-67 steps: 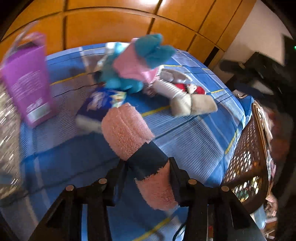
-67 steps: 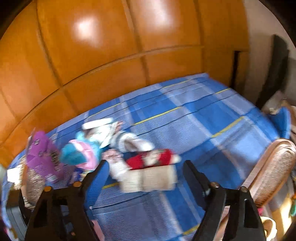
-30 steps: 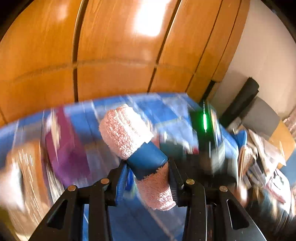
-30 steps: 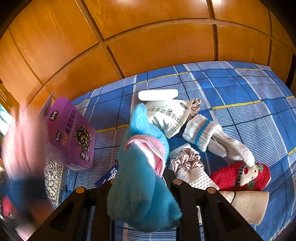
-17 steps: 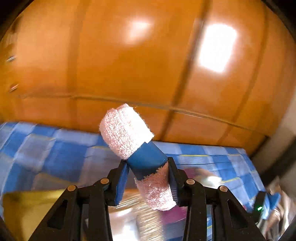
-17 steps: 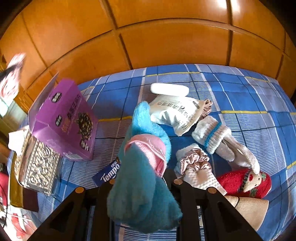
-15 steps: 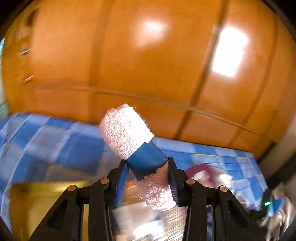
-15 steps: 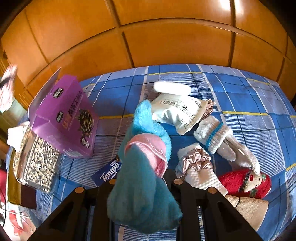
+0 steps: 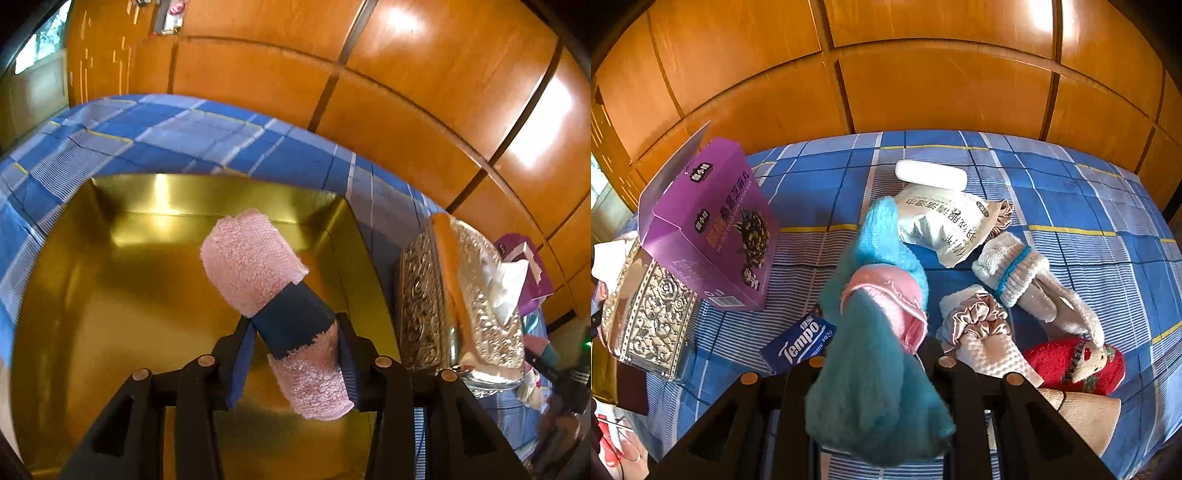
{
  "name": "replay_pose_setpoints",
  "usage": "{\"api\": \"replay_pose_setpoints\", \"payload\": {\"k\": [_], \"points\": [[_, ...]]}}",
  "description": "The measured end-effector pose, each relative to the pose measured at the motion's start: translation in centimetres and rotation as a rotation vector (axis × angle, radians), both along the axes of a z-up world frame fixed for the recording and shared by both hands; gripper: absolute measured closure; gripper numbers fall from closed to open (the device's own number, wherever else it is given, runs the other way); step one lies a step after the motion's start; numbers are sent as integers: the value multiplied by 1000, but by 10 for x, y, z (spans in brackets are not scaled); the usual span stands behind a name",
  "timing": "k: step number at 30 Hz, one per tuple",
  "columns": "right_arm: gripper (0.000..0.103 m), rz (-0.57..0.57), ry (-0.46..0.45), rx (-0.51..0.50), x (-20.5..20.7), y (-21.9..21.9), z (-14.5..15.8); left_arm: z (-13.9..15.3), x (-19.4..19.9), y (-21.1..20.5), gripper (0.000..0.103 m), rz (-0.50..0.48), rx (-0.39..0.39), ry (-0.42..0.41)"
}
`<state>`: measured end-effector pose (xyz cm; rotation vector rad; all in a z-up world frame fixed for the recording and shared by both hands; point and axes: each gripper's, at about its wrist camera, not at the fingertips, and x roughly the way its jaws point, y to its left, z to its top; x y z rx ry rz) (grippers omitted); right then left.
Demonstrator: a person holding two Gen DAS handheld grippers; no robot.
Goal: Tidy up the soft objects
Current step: 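Carry the towel into the gold tray with the left gripper while the right gripper grasps the teal plush, then lower the teal plush into the gold tray and open the right gripper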
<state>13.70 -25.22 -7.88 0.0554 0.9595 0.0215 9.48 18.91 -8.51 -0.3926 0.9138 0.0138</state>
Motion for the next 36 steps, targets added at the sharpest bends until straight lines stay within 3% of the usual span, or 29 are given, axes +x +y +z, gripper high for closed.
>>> {"api": "replay_pose_setpoints", "payload": {"k": [2,4,6,10,16,22,25,29,32,36], "points": [[81,3,-7,-17,0,2,-1,3,8,-10,52,-8,12,-3],[81,4,-11,-25,0,2,-1,4,7,-11,40,-8,21,-22],[82,-9,-9,-14,1,0,-1,9,2,-12,21,1,29,-43],[82,-43,-12,28,7,-2,14,20,-14,-11,20,11,69,-69],[82,-44,-78,-16,37,16,60,32,-45,-17,20,-11,136,-104],[82,-7,-167,-58,75,55,110,36,-64,-14,20,-10,119,-103],[82,50,-214,-43,84,84,132,41,-72,-13,20,-1,139,-115],[82,216,-255,20,77,144,154,44,-79,-7,20,21,158,-120],[82,372,-240,82,60,190,153,44,-85,3,18,64,151,-115],[81,528,-162,126,32,253,128,44,-94,20,16,131,138,-114]]}}
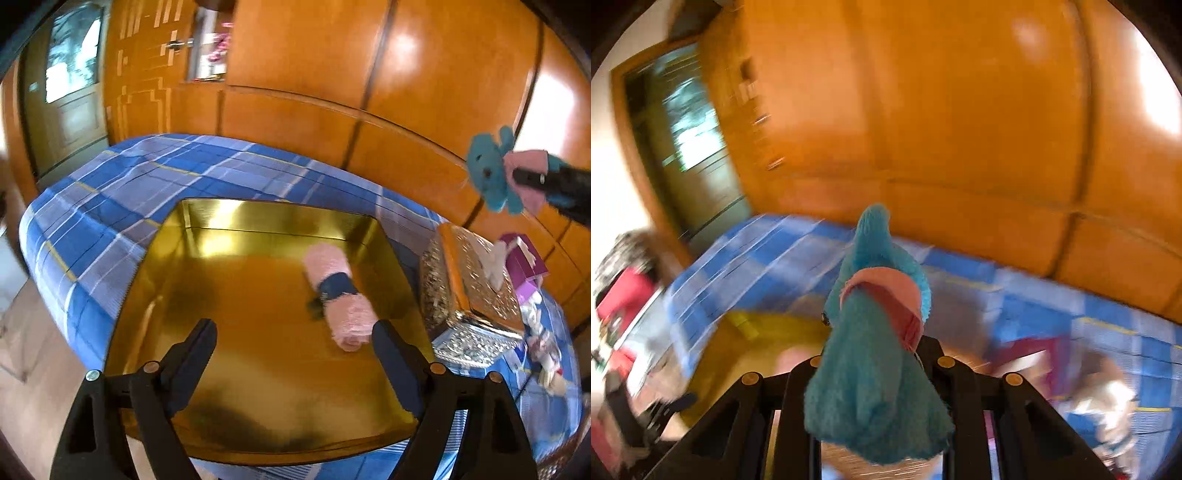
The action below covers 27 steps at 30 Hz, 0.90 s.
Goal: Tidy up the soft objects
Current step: 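Lower the teal plush into the gold tray and open the right gripper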
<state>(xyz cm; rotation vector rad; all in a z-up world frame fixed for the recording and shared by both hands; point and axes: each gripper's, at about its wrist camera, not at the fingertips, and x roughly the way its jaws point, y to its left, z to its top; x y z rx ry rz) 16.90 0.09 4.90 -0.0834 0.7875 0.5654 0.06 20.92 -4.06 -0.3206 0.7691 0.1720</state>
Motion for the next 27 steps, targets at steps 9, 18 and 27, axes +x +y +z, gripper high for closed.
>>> {"api": "replay_pose_setpoints", "payload": {"k": [9,18,27], "points": [[74,123,221,-20,-22,88,-93,4,-15,22,16,77,-6,-37],[36,182,248,-85,-59,81,-112,3,-16,29,11,107,-11,-40],[34,132,194,-89,-84,52,-106,15,-20,26,11,109,24,-75]]}}
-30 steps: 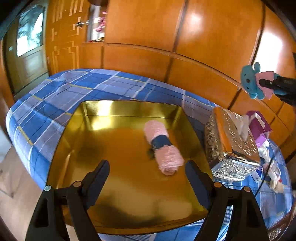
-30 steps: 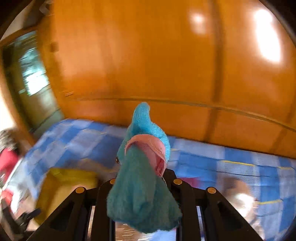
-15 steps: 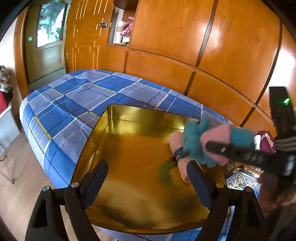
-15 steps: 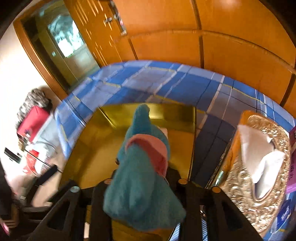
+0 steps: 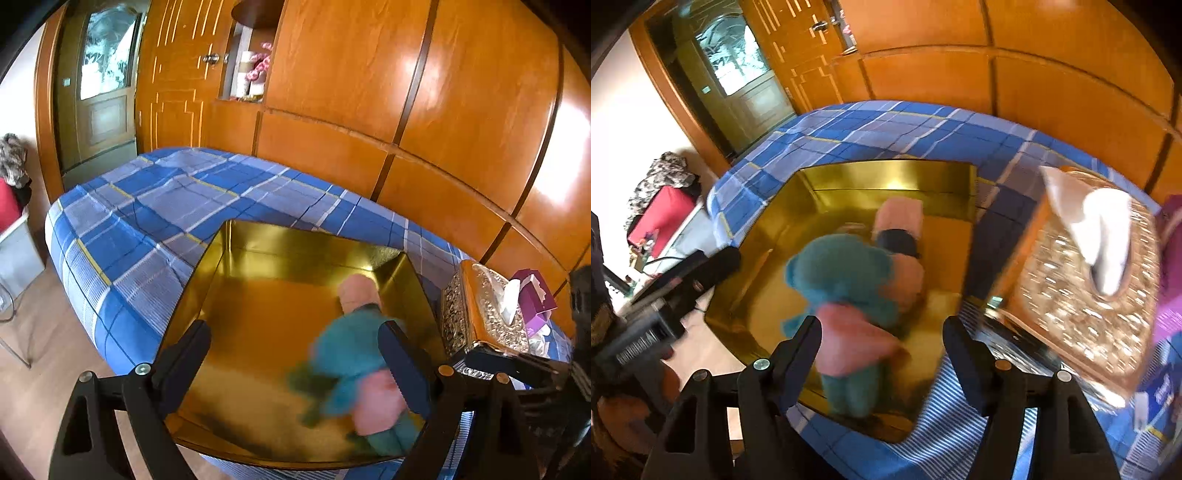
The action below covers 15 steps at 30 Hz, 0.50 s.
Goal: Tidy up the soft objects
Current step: 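Lower the teal plush into the gold tray and open the right gripper, then move both tools back toward the remaining items on the bed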
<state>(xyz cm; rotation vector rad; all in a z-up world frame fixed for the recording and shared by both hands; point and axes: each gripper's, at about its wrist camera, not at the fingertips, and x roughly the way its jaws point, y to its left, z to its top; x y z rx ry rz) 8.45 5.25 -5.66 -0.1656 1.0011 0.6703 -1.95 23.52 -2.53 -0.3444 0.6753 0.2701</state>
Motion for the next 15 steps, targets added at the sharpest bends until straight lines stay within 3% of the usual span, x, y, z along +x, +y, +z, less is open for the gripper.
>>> {"api": "replay_pose_setpoints", "payload": {"k": [7,15], "points": [[34,-74,-149,-34,-19,-26,18,14,-5,-15,11,-39,50,-33],[34,-140,-238,-52,-27,-61,35,23,-7,-42,11,-126,89,-50]]}}
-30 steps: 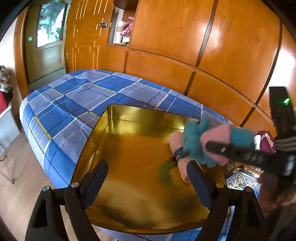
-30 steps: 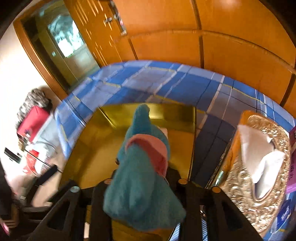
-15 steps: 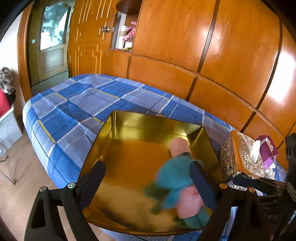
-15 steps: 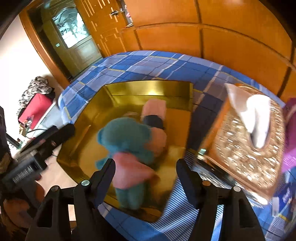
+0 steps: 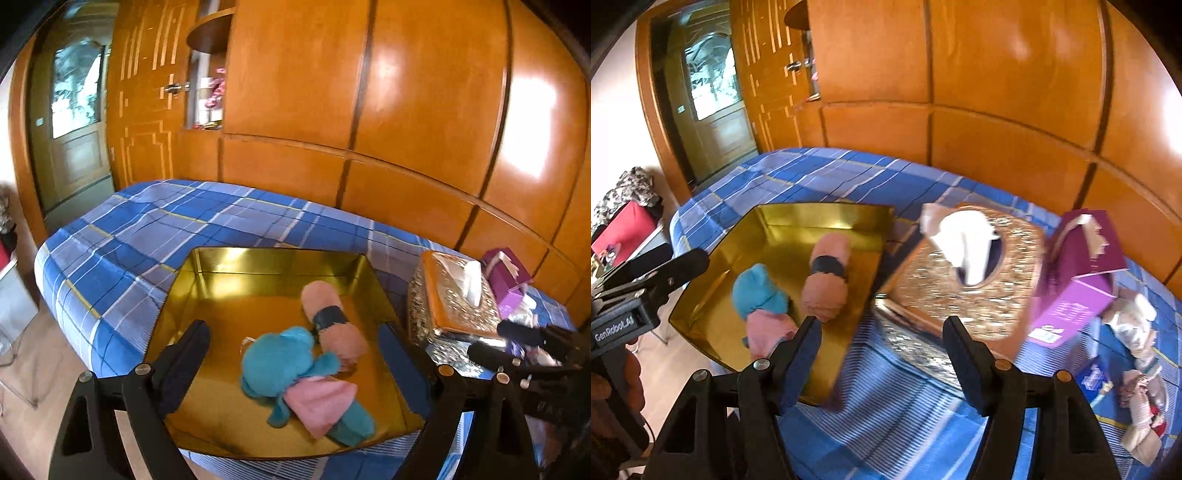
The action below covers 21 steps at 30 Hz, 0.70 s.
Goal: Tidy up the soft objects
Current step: 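Move both tools back toward the remaining items on the bed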
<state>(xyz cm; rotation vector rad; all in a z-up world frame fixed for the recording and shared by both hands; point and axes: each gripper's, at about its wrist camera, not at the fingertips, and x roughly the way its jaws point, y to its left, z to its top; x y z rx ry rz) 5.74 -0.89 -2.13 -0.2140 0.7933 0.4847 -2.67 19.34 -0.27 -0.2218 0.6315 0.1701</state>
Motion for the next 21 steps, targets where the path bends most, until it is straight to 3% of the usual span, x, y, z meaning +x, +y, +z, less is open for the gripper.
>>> {"api": "replay_pose_setpoints", "payload": {"k": [21], "points": [[34,-380,-103,-14,8,-170,17,8,-3,-89,11,-251,116,16]]}}
